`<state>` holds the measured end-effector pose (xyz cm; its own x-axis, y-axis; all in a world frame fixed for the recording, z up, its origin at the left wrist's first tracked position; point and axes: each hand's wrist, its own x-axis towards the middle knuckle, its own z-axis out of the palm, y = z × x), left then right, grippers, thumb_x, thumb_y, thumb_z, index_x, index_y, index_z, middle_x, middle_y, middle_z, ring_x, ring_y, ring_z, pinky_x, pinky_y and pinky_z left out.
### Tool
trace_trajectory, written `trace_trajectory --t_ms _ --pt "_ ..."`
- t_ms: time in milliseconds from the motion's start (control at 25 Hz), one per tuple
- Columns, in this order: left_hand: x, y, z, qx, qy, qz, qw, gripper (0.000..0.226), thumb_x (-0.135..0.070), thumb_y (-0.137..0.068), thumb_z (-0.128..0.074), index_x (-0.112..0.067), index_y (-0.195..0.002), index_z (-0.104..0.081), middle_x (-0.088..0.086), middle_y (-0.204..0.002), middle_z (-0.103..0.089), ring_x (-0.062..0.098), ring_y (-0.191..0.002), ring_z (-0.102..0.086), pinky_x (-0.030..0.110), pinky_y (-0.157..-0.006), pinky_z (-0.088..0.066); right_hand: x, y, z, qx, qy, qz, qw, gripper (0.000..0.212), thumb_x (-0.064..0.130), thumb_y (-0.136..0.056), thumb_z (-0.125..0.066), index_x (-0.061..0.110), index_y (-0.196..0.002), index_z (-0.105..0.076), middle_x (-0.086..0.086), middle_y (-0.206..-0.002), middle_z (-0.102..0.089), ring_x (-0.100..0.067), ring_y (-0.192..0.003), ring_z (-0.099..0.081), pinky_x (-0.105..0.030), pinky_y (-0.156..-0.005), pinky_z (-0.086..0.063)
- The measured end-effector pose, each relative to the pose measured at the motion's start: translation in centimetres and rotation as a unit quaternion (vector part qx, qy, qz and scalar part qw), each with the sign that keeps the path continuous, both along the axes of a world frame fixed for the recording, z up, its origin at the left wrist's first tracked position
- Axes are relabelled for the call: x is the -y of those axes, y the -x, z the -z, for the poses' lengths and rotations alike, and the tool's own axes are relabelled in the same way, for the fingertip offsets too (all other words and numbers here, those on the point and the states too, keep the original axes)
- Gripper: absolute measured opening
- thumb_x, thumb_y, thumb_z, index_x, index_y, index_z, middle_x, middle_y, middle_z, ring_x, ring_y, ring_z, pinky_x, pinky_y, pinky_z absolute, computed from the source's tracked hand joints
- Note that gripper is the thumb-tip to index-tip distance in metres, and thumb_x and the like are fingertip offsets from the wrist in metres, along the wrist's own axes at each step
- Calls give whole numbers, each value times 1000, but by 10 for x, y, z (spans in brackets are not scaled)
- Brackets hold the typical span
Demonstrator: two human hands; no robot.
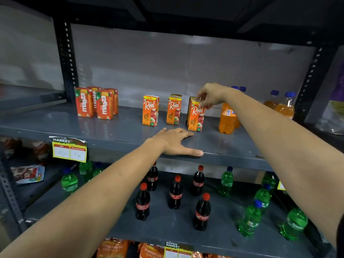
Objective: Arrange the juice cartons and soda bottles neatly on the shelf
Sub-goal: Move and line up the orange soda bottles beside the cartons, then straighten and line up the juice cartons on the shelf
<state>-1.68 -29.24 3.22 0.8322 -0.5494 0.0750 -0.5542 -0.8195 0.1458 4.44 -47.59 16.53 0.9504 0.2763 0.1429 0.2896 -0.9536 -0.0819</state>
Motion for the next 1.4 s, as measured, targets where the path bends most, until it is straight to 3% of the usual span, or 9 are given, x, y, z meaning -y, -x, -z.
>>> trace_trajectory --t_ms 120,240,400,680,880,960,1080,1200,1400 --pt "0 2 -1 3 -3 3 1000 115 -98 -51 -26 -37 -148 -21 -5 -158 -23 22 -144 -24 56 -116 -11 2 -2 4 19 4 -1 1000 40 21 -83 -67 13 -121 -58 -11 -115 -64 -19 -83 -67 -24 -60 -53" --pt "-2 7 -4 16 9 2 1000 106 -94 -59 -31 -34 -147 -28 -4 -155 -30 22 -140 -30 53 -114 -19 1 -1 3 47 47 -17 998 45 30 -79 -71 15 -119 -60 -9 -116 -64 -25 -98 -64 -35 -80 -54" --pt "-17 13 -5 25 69 -3 997 87 -84 -72 -35 -27 -137 -47 1 -142 -48 22 -128 -45 45 -104 -38 -5 2 -6 94 55 -15 994 40 38 -76 -73 14 -107 -66 -9 -106 -69 -20 -87 -58 -31 -75 -46" --pt "-122 5 -18 143 110 -50 982 34 -52 -80 -63 -19 -81 -70 -1 -84 -70 19 -81 -63 33 -70 -52 -84 11 -4 187 -22 -60 980 27 37 -80 -68 12 -92 -70 -9 -94 -71 -17 -79 -59 -28 -70 -45" --pt "-258 -34 -36 211 241 -144 936 28 -39 -74 -74 -16 -60 -68 0 -64 -69 16 -67 -65 28 -68 -51 -187 8 16 194 -139 -72 968 32 39 -75 -72 12 -93 -72 -7 -93 -73 -19 -86 -65 -23 -74 -43" --pt "-306 -55 -40 220 330 -170 902 25 -37 -71 -79 -17 -60 -68 -1 -61 -67 11 -59 -60 22 -64 -49 -228 -4 25 204 -126 -48 969 40 39 -75 -72 10 -102 -69 -11 -104 -70 -25 -97 -63 -28 -82 -45" --pt "-343 -82 -40 194 403 -176 877 22 -35 -69 -82 -18 -63 -69 -6 -59 -64 3 -54 -54 4 -53 -39 -250 -16 31 152 11 42 987 45 36 -74 -74 9 -108 -63 -14 -113 -64 -33 -105 -59 -39 -89 -50" --pt "-356 -107 -38 171 425 -152 876 20 -30 -69 -83 -14 -69 -71 -1 -68 -69 2 -56 -56 6 -54 -42 -243 -18 33 128 52 68 988 24 9 -77 -67 8 -101 -67 -15 -109 -67 -32 -101 -62 -35 -84 -51" --pt "-359 -127 -32 165 423 -151 878 42 -39 -61 -86 -12 -83 -63 0 -78 -65 10 -68 -59 20 -64 -48 -239 -4 26 127 33 25 991 31 -6 -73 -64 11 -97 -72 -6 -97 -71 -19 -89 -64 -23 -74 -46"
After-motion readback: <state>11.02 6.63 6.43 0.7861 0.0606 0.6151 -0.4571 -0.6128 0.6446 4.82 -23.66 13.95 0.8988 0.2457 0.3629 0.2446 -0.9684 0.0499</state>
